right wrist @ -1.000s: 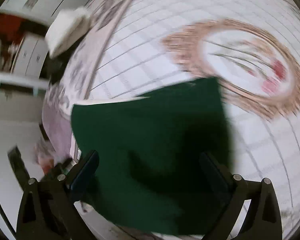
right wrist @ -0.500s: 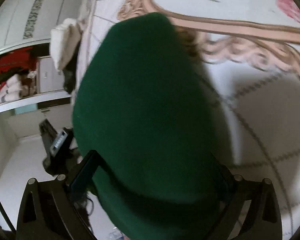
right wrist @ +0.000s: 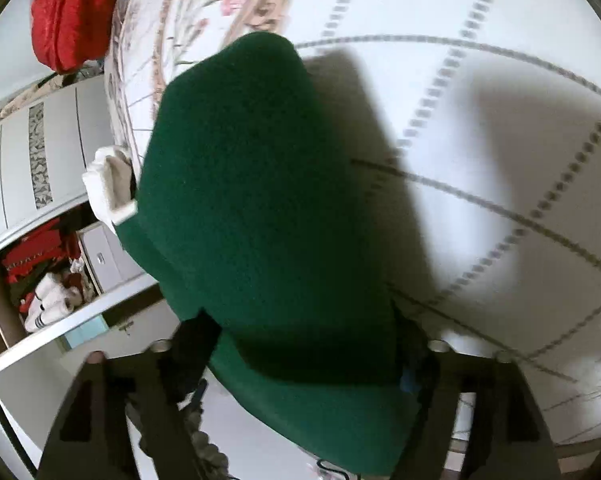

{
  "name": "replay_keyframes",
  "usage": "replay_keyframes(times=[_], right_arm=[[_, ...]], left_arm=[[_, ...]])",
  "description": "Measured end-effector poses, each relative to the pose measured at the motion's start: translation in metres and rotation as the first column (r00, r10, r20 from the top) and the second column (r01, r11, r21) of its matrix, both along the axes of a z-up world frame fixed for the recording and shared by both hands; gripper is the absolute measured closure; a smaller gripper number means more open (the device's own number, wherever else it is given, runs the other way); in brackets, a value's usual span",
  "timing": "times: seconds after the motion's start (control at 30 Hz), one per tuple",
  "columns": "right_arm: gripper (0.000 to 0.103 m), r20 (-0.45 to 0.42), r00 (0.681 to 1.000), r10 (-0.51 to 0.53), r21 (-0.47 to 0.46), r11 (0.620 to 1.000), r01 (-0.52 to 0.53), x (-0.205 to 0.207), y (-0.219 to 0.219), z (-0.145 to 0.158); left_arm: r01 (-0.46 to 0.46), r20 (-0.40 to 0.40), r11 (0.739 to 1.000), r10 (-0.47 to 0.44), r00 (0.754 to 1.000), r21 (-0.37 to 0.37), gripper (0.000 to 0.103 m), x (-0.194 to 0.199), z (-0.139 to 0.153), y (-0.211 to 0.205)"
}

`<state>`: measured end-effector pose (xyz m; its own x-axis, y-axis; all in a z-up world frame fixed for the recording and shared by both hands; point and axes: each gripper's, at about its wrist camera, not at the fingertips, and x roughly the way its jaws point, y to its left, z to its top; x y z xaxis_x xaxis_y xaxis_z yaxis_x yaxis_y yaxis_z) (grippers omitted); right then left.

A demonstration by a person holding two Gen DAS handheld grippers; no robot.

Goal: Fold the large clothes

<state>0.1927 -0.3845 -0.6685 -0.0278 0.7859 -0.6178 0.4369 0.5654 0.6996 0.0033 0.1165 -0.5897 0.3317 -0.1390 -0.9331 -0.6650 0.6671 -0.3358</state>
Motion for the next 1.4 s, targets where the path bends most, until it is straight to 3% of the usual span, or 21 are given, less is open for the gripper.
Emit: replay_keyframes(times=[0.07,0.13,0.33,0.43,0.47,0.5,0.53,0.57,0.6,0.7,0.97,1.13,1.4], right_arm=[[0.018,0.014,0.999,0.036,0.018,0.999,-0.036,0.002,0.003,-0.006],[0.014,0.024,0.997,0.070,0.039,0.997,-0.071,0.004,0.006,-0.013],[0.009,0.034,0.996,0.087,0.187,0.978,-0.092,0.005,0.033,-0.042],[0.001,0.069,0.989,0.134,0.203,0.968,-0.145,0.010,0.058,-0.045],[0.001,0.085,0.985,0.150,0.190,0.968,-0.164,0.012,0.066,-0.044],[0.008,0.100,0.985,0.142,0.191,0.969,-0.159,0.012,0.070,-0.042],[0.019,0.116,0.985,0.124,0.189,0.971,-0.145,0.013,0.072,-0.040],[0.039,0.118,0.988,0.096,0.196,0.973,-0.118,0.013,0.071,-0.039],[0.048,0.124,0.990,0.072,0.207,0.973,-0.097,0.013,0.071,-0.038],[0.056,0.167,0.984,0.056,0.188,0.978,-0.087,0.022,0.079,-0.018],[0.061,0.289,0.952,0.103,0.197,0.967,-0.165,0.073,0.079,0.045],[0.062,0.347,0.927,0.141,0.188,0.958,-0.216,0.132,0.064,0.086],[0.062,0.397,0.907,0.142,0.146,0.966,-0.215,0.279,-0.004,0.124]], left_arm=[[-0.028,0.033,0.991,0.032,0.999,-0.130,0.000,-0.001,-0.023,-0.006],[-0.050,0.090,0.977,0.070,0.993,-0.209,0.000,0.003,-0.039,-0.007],[-0.046,0.232,0.974,0.098,0.968,-0.221,0.012,0.037,-0.053,-0.005],[-0.059,0.290,0.981,0.111,0.951,-0.184,0.037,0.048,-0.049,-0.003],[-0.062,0.309,0.984,0.113,0.944,-0.169,0.059,0.051,-0.046,-0.002],[-0.059,0.330,0.985,0.112,0.937,-0.164,0.079,0.054,-0.042,-0.001],[-0.058,0.349,0.985,0.113,0.930,-0.165,0.082,0.057,-0.039,0.001],[-0.068,0.363,0.987,0.116,0.925,-0.143,0.082,0.060,-0.033,0.003],[-0.067,0.374,0.989,0.112,0.921,-0.132,0.085,0.064,-0.031,0.004],[-0.045,0.401,0.994,0.080,0.912,-0.095,0.086,0.078,-0.014,0.005],[-0.022,0.451,0.999,0.038,0.892,-0.040,0.087,0.095,0.034,0.002],[-0.010,0.482,1.000,0.014,0.876,-0.011,0.087,0.127,0.066,-0.008],[0.024,0.521,1.000,-0.011,0.853,-0.019,0.087,0.249,0.085,-0.044]])
